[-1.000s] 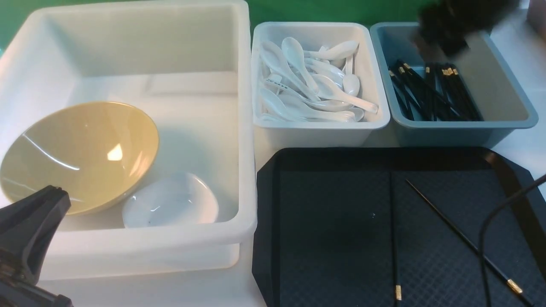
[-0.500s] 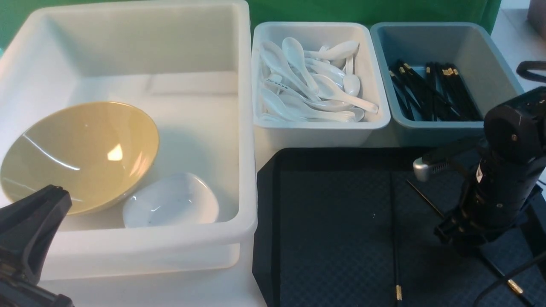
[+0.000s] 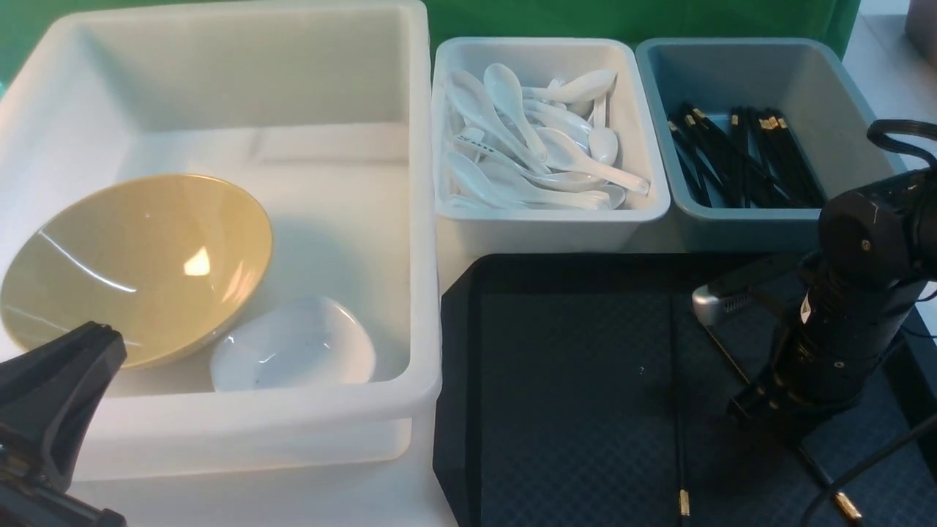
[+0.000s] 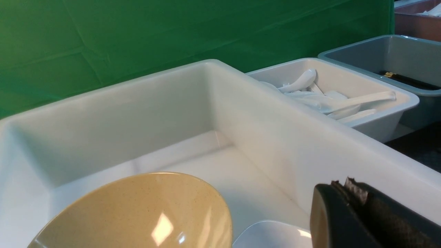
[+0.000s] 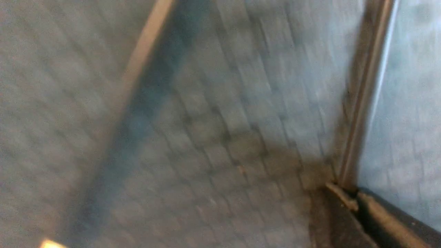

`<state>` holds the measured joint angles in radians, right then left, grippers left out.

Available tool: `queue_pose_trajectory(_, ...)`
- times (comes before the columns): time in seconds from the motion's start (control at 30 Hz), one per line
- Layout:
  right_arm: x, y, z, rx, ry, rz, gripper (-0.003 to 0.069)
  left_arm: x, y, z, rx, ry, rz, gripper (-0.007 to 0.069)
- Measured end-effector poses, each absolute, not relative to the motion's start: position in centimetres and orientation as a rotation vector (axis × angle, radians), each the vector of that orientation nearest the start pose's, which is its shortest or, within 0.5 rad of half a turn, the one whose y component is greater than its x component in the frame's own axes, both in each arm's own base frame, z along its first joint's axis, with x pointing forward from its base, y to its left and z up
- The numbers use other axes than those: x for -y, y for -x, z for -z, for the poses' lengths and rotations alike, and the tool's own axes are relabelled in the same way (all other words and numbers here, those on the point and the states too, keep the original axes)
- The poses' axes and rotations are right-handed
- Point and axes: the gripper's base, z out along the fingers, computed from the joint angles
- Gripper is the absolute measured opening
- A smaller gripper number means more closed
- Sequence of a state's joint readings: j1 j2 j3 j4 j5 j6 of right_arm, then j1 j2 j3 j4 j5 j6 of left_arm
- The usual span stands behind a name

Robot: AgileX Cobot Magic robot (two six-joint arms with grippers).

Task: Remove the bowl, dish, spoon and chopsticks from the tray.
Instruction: Use the right arm to grab the chopsticks

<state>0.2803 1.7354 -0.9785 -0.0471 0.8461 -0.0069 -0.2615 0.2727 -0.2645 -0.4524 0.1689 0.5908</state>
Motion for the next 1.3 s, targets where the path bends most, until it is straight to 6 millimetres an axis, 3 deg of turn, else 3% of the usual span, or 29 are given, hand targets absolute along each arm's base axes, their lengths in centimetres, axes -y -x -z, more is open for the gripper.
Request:
queue_pose_trajectory(0.2, -9.0, -29.3, -17.9, -2.944, 0.323, -0.133, 0.0069, 2.6, -7.3, -27.1, -1.6, -0.386, 0.15, -0.0008)
queue_pose_trajectory(0.37, -9.5, -29.8, -16.7, -2.949, 0.239, -0.203, 0.009, 2.6, -7.3, -27.1, -1.6, -0.386, 0.151, -0.0008)
queue_pose_trajectory(0.53, -9.7, -30.1, -16.0, -2.968, 0.172, -0.226, 0.0194, 2.6, -7.3, -27.1, -1.6, -0.386, 0.151, -0.0008)
queue_pose_trajectory(0.57, -9.8, -30.1, -16.0, -2.968, 0.153, -0.241, 0.0252, 2.6, -7.3, -27.1, -1.6, -0.386, 0.151, -0.0008)
queue_pose_trajectory(0.67, -10.1, -30.1, -16.2, -2.967, 0.144, -0.262, 0.0338, 2.6, -7.3, -27.1, -1.6, -0.386, 0.151, -0.0008)
queue_pose_trajectory(0.83, -11.6, -30.1, -16.3, -2.942, 0.209, -0.27, 0.0395, 2.6, -7.3, -27.1, -1.6, -0.386, 0.151, -0.0008)
queue_pose_trajectory(0.97, -13.9, -30.0, -16.2, -2.883, 0.299, -0.286, 0.0405, 2.6, -7.3, -27.1, -1.6, -0.386, 0.151, -0.0008)
queue_pose_trajectory(1.13, -15.1, -29.9, -15.8, -2.861, 0.39, -0.261, 0.0396, 2.6, -7.3, -27.1, -1.6, -0.386, 0.151, -0.0008)
queue_pose_trajectory(1.3, -16.3, -29.9, -15.3, -2.84, 0.518, -0.204, 0.0307, 2.6, -7.3, -27.1, -1.6, -0.386, 0.151, -0.0008)
